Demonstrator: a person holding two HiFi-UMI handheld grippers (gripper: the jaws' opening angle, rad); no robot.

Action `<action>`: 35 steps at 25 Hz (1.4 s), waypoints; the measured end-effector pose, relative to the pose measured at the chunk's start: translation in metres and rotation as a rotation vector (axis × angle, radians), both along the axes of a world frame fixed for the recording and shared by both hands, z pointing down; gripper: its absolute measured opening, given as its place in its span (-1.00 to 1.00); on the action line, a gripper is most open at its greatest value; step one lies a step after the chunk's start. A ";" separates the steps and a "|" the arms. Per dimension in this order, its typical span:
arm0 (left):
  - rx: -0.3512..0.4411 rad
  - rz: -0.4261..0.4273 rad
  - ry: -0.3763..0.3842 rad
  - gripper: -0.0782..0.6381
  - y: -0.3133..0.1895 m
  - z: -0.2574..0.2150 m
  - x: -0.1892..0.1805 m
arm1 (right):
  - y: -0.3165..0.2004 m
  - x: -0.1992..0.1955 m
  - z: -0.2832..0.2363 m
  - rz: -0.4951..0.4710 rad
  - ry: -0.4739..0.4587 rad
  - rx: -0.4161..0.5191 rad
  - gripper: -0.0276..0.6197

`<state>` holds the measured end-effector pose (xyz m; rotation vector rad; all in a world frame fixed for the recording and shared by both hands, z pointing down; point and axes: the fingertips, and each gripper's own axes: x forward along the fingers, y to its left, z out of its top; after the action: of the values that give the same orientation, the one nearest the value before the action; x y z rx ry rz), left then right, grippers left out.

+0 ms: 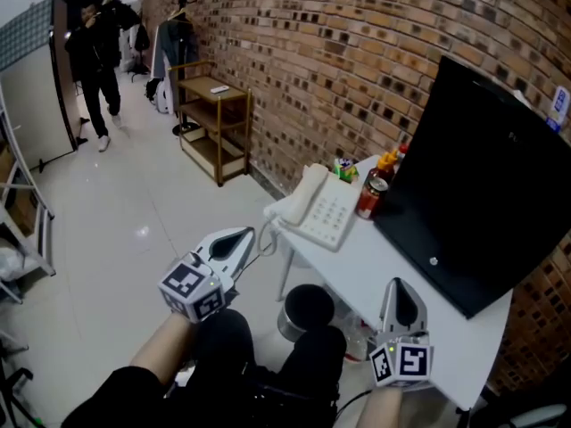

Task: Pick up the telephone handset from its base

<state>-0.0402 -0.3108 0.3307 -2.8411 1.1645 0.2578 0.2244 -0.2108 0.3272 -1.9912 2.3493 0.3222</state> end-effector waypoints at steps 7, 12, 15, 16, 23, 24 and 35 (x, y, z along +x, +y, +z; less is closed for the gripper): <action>-0.027 -0.002 -0.025 -0.78 -0.036 -0.005 0.023 | -0.029 0.011 -0.004 -0.004 0.004 -0.004 -0.89; -0.038 -0.008 -0.029 -0.78 -0.064 -0.010 0.034 | -0.053 0.013 -0.002 -0.009 0.032 -0.041 -0.89; -0.036 -0.001 -0.020 -0.78 -0.073 -0.013 0.043 | -0.061 0.014 0.000 -0.008 0.040 -0.055 -0.89; -0.036 0.002 -0.022 -0.78 -0.075 -0.013 0.045 | -0.062 0.014 0.000 -0.008 0.040 -0.057 -0.89; -0.050 -0.001 -0.051 -0.78 -0.093 -0.009 0.057 | -0.069 0.021 0.003 -0.002 0.050 -0.070 -0.89; -0.063 -0.001 -0.066 -0.78 -0.099 -0.009 0.060 | -0.069 0.021 0.003 -0.001 0.048 -0.071 -0.89; -0.314 -0.032 -0.273 -0.05 -0.173 0.009 0.109 | -0.076 0.019 0.004 -0.024 0.035 -0.081 -0.89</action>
<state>0.0686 -0.4840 0.3393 -2.9816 1.2866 -0.3357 0.2432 -0.2866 0.3309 -2.0060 2.4432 0.2679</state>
